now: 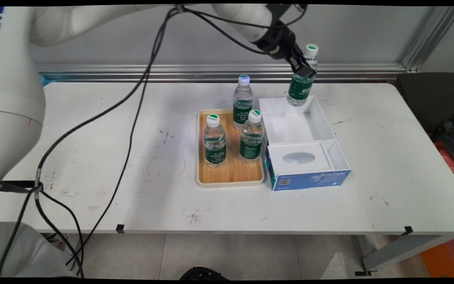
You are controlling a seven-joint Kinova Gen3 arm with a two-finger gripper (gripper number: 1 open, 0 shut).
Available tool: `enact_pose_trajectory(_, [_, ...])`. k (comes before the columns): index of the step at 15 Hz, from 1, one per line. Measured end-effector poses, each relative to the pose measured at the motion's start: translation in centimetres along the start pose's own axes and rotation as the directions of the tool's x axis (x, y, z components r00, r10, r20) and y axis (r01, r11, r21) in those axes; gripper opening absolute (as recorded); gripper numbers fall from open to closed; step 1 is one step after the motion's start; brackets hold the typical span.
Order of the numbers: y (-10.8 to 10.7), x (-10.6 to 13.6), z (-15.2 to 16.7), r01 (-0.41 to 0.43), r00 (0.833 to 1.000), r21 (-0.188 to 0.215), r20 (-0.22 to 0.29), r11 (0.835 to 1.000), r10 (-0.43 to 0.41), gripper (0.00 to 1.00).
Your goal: Place the picked object on the tray
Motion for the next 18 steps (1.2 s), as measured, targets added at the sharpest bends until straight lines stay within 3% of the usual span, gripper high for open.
enact_pose_trajectory(10, [0.9, -2.1, -6.2, 0.036, 0.998, 0.001, 0.057, 0.999, -0.036, 0.00])
enact_pose_trajectory(18, [1.3, -3.5, -9.1, 0.045, 0.995, 0.001, 0.090, 0.999, -0.045, 0.00])
